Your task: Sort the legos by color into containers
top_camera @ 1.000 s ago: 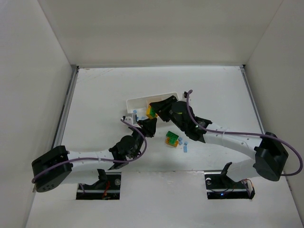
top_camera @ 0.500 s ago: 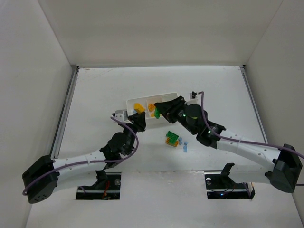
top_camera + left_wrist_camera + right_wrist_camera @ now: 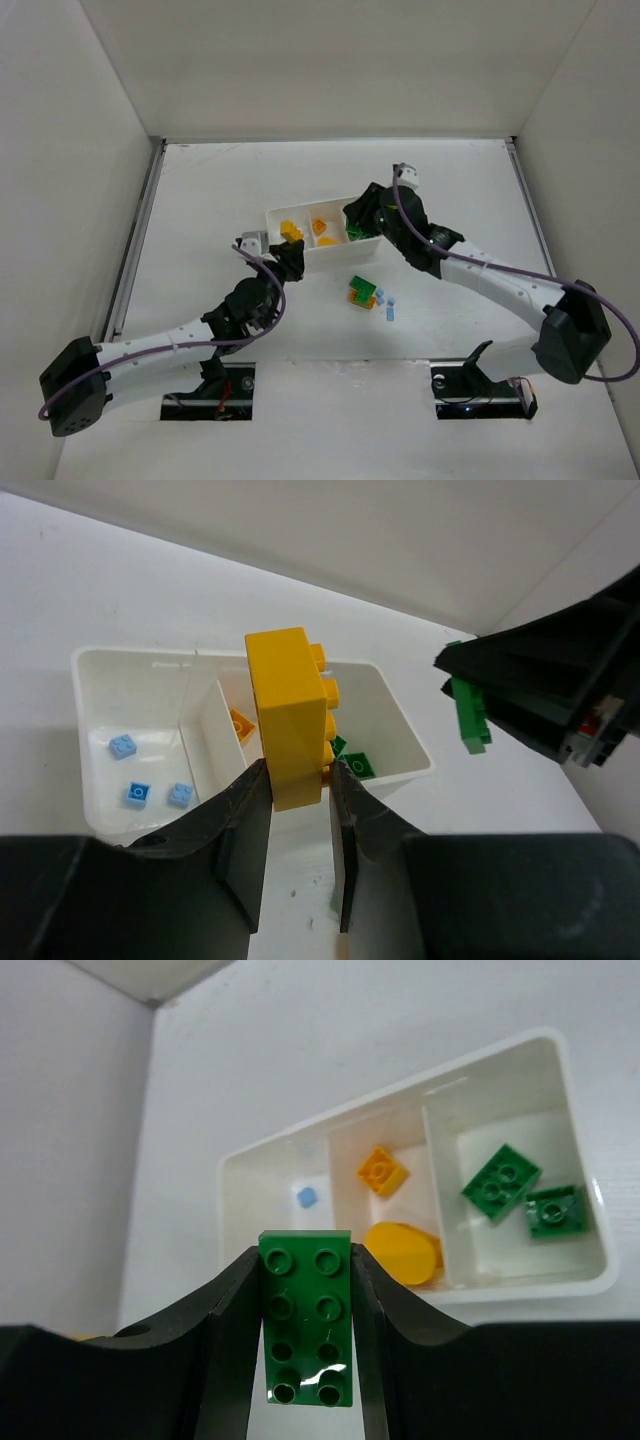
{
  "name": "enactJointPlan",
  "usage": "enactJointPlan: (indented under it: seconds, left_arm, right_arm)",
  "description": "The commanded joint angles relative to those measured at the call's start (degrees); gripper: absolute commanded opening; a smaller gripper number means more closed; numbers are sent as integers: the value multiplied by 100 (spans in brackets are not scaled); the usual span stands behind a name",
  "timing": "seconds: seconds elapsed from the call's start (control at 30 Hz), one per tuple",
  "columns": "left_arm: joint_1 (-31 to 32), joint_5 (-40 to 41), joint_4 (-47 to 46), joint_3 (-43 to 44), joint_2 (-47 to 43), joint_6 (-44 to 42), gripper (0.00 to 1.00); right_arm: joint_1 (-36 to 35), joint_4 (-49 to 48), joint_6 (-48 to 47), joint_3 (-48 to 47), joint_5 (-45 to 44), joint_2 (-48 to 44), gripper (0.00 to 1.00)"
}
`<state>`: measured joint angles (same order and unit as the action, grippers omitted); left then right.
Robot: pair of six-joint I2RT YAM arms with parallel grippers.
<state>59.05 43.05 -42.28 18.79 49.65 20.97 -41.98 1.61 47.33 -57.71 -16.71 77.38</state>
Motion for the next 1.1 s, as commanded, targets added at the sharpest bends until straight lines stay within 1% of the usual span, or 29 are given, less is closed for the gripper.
enactJointPlan:
  seconds: [0.0, 0.13, 0.23, 0.37, 0.43, 0.5, 0.53, 0.73, 0.83, 0.93, 1.0, 1.07]
  left_arm:
    - [-29, -164, 27, 301, 62, 258, 14]
    - [-178, -420, 45, 424, 457, 390, 14]
    - [-406, -656, 18, 573, 852, 460, 15]
    - [-776, -1157, 18, 845, 1388, 679, 15]
    - [-934, -1394, 18, 995, 1643, 837, 15]
    - [-1048, -1623, 53, 1162, 1889, 987, 15]
    - [-1084, -1711, 71, 1241, 1978, 1049, 15]
    - [-1189, -2072, 141, 1522, 2321, 1304, 15]
    - [-1251, -2239, 247, 1619, 2409, 1444, 15]
    - [-1303, -2371, 264, 1672, 2523, 1611, 16]
    - [-1374, -2607, 378, 1786, 2672, 1760, 17]
    - [-1453, -2880, 501, 1900, 2839, 1962, 17]
  right_arm:
    - [106, 551, -1400, -538, -412, 503, 16]
    - [221, 595, -1779, -803, -657, 1058, 17]
    - [343, 499, -1894, -882, -878, 1261, 18]
    - [467, 350, -2052, -961, -860, 1472, 21]
    - [476, 314, -2149, -1014, -834, 1569, 27]
    - [484, 305, -2167, -1058, -834, 1639, 39]
    - [484, 288, -2167, -1066, -825, 1639, 43]
    - [546, -46, -2123, -865, -579, 1420, 58]
    - [564, -64, -2096, -786, -588, 1289, 59]
    - [537, -213, -1956, -488, -623, 946, 58]
    - [520, -345, -1790, -215, -623, 657, 54]
    - [415, -468, -1640, 153, -632, 332, 45]
